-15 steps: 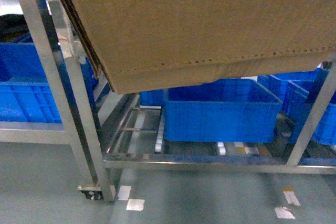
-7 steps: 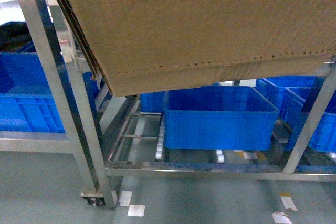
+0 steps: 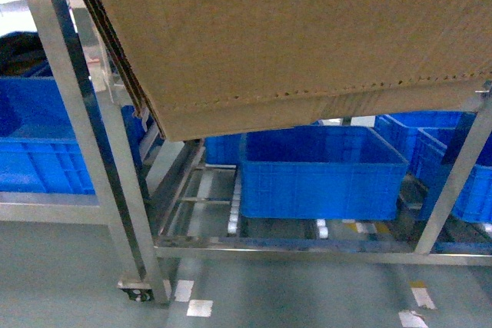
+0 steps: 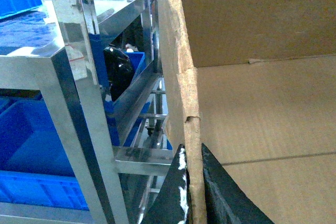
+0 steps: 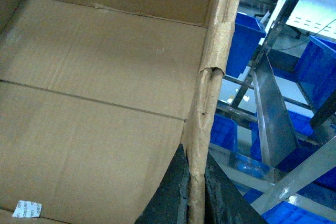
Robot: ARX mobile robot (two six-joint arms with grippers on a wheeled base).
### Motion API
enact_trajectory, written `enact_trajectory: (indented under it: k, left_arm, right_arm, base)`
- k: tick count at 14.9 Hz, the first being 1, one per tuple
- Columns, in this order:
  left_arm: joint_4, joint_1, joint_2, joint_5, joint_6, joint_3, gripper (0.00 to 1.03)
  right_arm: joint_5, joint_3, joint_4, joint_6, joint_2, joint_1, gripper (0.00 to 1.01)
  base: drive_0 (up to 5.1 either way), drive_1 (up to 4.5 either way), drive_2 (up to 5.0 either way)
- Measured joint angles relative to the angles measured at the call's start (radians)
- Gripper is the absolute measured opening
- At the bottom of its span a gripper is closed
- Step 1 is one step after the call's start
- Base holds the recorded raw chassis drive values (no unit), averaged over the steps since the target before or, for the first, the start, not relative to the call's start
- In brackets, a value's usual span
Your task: Sort boxes to right shelf from conveyor
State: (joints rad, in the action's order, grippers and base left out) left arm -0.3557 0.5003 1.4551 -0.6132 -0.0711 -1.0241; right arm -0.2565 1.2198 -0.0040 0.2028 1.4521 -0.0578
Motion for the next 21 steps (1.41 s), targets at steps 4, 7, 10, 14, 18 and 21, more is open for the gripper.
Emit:
enact_trajectory:
  k: [4, 7, 10, 14, 18, 21]
  left_arm:
    - [0.0, 0.0, 0.0, 0.0, 0.0, 0.0, 0.02]
    - [0.0, 0.0, 0.0, 0.0, 0.0, 0.0, 0.02]
    - [0.001, 0.0, 0.0, 0.0, 0.0, 0.0, 0.02]
    - [-0.002, 0.0, 0.0, 0.003, 0.0, 0.0, 0.02]
    - [0.0, 0.0, 0.0, 0.002, 0.0, 0.0, 0.02]
    - [0.0, 0.0, 0.0, -0.001, 0.0, 0.0, 0.02]
  right_arm:
    - [0.0, 0.0, 0.0, 0.0, 0.0, 0.0, 0.02]
    - [0.0, 0.0, 0.0, 0.0, 0.0, 0.0, 0.02]
    - [0.0, 0.0, 0.0, 0.0, 0.0, 0.0, 0.02]
    - [0.0, 0.0, 0.002, 0.0, 0.002, 0.0, 0.02]
    - [0.0, 0.0, 0.001, 0.0, 0.002, 0.0, 0.02]
    - [0.0, 0.0, 0.001, 0.0, 0.001, 0.0, 0.02]
  base:
    - [0.0, 0.0, 0.0]
    - [0.0, 0.0, 0.0]
    - [0.1, 2.14, -1.9]
    - [0.0, 0.52, -0.4]
    - [0.0, 0.0, 0.0]
    - [-0.1, 3.82, -4.0]
